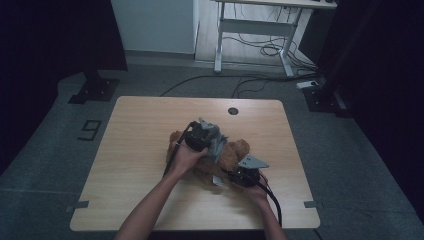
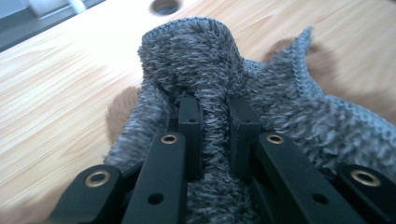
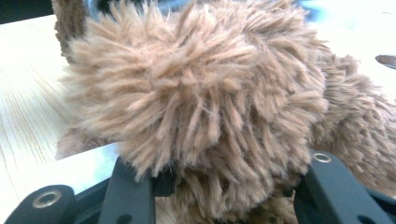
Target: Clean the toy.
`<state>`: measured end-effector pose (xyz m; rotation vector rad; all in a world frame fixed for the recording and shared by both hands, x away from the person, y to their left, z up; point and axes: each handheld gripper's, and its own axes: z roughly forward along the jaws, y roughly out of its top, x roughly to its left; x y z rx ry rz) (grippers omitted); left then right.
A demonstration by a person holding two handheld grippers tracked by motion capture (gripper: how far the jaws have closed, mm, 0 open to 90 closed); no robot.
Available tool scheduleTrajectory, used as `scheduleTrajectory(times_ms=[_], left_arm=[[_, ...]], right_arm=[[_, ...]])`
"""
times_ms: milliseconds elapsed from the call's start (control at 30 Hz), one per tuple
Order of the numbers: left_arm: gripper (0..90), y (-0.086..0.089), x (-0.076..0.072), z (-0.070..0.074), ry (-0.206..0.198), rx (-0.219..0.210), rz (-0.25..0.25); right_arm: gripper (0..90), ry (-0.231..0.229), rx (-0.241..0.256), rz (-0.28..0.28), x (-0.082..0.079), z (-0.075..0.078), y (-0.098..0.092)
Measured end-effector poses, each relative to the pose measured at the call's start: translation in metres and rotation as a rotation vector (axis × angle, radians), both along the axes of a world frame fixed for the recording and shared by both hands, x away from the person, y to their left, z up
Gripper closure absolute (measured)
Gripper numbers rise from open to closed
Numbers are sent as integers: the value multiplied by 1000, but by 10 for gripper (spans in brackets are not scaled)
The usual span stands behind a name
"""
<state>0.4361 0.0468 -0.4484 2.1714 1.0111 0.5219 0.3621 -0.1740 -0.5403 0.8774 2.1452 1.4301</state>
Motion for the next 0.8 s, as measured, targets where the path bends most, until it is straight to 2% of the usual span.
scheduleTrajectory(times_ms=[67, 300, 333, 467, 567, 633, 700, 733, 800], left_arm=[[782, 16, 1, 1, -8, 18, 22], [781, 65, 5, 2, 4, -22, 109], [781, 74, 6, 1, 12, -36, 125], [782, 98, 5, -8, 23, -42, 173], [786, 114, 4, -23, 54, -27, 210], [788, 122, 2, -34, 79, -51, 214], [789, 129, 0, -47, 119, -53, 215], [789, 133, 0, -56, 161, -60, 215], [788, 138, -1, -71, 208, -81, 211]], right_arm=[[550, -1, 1, 0, 0, 0, 0], [550, 0, 2, 0, 0, 0, 0], [550, 2, 1, 1, 0, 0, 0], [550, 7, 8, 2, 1, 0, -1], [550, 11, 12, 1, 1, 0, -1], [551, 12, 17, 3, 2, 0, -2], [551, 16, 20, 4, 2, -1, -2], [551, 18, 22, 4, 2, -1, -2], [551, 20, 23, 5, 3, -1, -3]])
